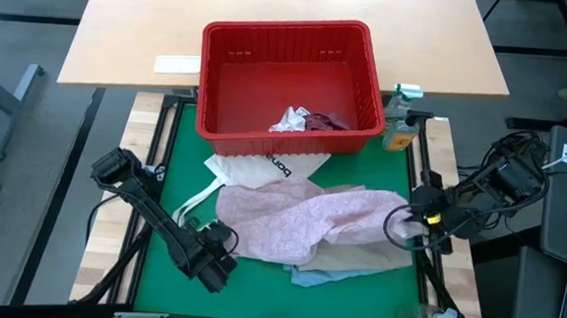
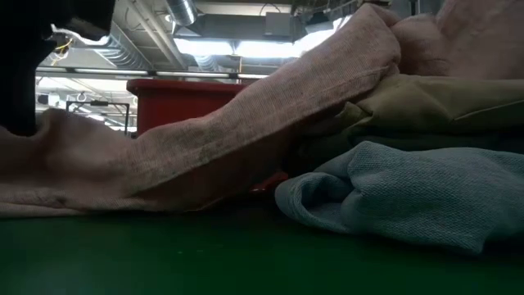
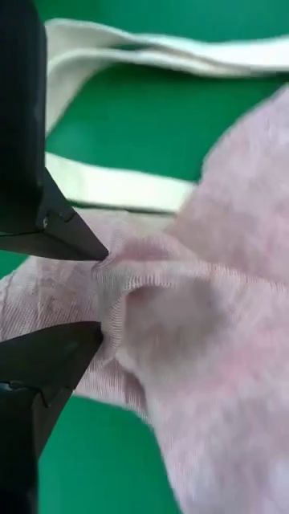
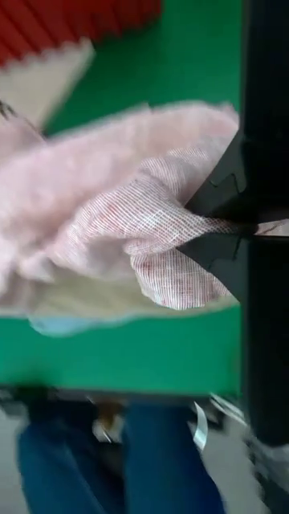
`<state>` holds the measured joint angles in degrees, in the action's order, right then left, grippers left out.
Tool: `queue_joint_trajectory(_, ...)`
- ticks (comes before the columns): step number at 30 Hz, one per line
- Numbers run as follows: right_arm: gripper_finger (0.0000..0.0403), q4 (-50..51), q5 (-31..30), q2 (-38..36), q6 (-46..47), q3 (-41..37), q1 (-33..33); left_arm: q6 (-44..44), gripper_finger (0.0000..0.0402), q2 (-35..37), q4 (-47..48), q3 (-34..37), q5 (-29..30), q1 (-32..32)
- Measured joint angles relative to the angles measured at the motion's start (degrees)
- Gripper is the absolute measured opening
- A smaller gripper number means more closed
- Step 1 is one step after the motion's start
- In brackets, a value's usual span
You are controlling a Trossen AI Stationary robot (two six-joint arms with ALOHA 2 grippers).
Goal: Fold laundry
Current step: Fold the pink shirt
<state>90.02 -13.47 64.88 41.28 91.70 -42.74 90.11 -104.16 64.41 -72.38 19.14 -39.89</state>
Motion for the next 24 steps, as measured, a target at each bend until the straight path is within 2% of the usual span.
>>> queue_joint_trajectory(6, 0.0005, -0.05, -9.87, -0.31, -1.84, -1.58, 0.00, -0.71, 0.0113, 0.00, -1.15, 0.00, 0.04, 0.32)
queue_joint_trajectory(14, 0.0005, 0.01, -9.38, -6.81, -3.06, -13.80, 0.00, -0.70, 0.0102, 0.00, -1.15, 0.00, 0.60, -0.22)
queue_joint_trajectory(20, 0.0005, 0.09, -16.37, -12.40, -3.00, -22.12, 0.00, -0.68, 0.0101, 0.00, -1.67, 0.00, 3.03, -0.01)
queue_joint_trajectory(24, 0.0009, 0.04, -22.27, -13.38, -2.23, -24.64, 0.00, -0.71, 0.0101, 0.00, -2.99, 0.00, 3.06, 0.19)
